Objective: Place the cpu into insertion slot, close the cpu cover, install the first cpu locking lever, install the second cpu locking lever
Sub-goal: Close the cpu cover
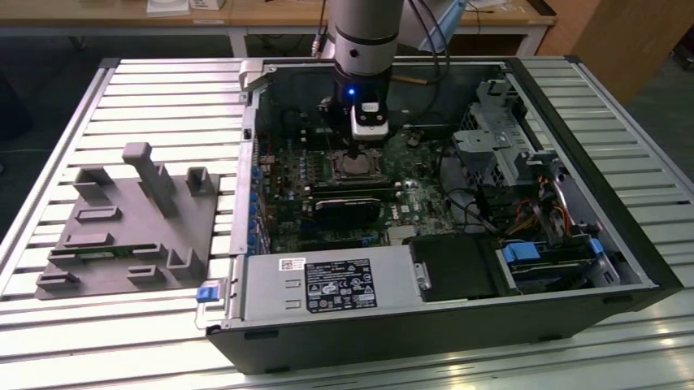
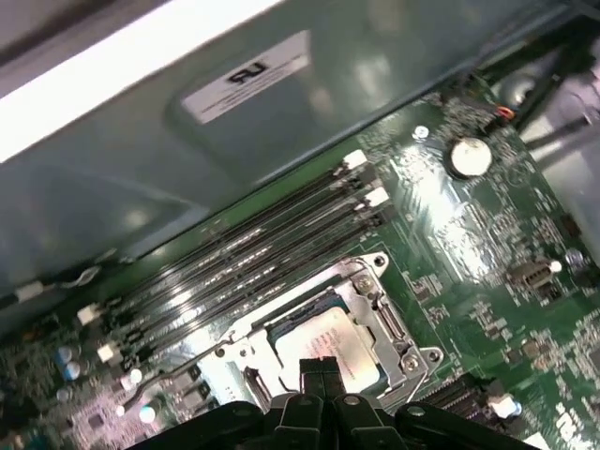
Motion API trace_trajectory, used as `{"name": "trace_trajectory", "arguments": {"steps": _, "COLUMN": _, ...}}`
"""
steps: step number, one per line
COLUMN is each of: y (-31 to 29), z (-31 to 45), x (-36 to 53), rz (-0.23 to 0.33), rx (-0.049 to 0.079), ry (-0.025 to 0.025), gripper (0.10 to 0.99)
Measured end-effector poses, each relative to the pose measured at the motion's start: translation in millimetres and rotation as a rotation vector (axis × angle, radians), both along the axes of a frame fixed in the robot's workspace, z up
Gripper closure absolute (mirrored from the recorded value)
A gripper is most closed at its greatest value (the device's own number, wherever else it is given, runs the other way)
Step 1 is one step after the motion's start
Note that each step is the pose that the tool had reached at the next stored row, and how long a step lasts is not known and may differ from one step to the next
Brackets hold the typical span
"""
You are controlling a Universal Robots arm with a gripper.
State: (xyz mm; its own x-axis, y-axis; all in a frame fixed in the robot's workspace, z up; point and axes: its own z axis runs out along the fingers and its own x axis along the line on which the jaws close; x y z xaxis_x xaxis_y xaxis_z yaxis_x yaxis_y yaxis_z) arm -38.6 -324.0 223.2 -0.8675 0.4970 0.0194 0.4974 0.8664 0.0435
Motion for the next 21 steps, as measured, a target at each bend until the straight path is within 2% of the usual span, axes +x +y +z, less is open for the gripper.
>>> {"name": "trace_trajectory", "arguments": {"steps": 4, "y": 0.0, "z": -0.1, "x": 0.0, "rz": 0.070, "rx": -0.004, "ry": 0.0000, "gripper": 0.980}}
{"name": "trace_trajectory", "arguments": {"steps": 8, "y": 0.0, "z": -0.1, "x": 0.0, "rz": 0.086, "rx": -0.005, "ry": 0.0000, "gripper": 0.980}}
{"name": "trace_trajectory", "arguments": {"steps": 9, "y": 0.0, "z": -0.2, "x": 0.0, "rz": 0.090, "rx": -0.005, "ry": -0.0016, "gripper": 0.980}}
{"name": "trace_trajectory", "arguments": {"steps": 13, "y": 0.0, "z": -0.3, "x": 0.0, "rz": 0.112, "rx": -0.006, "ry": -0.0219, "gripper": 0.980}}
{"name": "trace_trajectory", "arguments": {"steps": 17, "y": -0.6, "z": -0.4, "x": 0.0, "rz": 0.136, "rx": -0.007, "ry": -0.0535, "gripper": 0.980}}
{"name": "trace_trajectory", "arguments": {"steps": 18, "y": -0.8, "z": -0.5, "x": 0.0, "rz": 0.142, "rx": -0.008, "ry": -0.0576, "gripper": 0.980}}
{"name": "trace_trajectory", "arguments": {"steps": 21, "y": -0.8, "z": -1.2, "x": 0.0, "rz": 0.154, "rx": -0.007, "ry": -0.0587, "gripper": 0.980}}
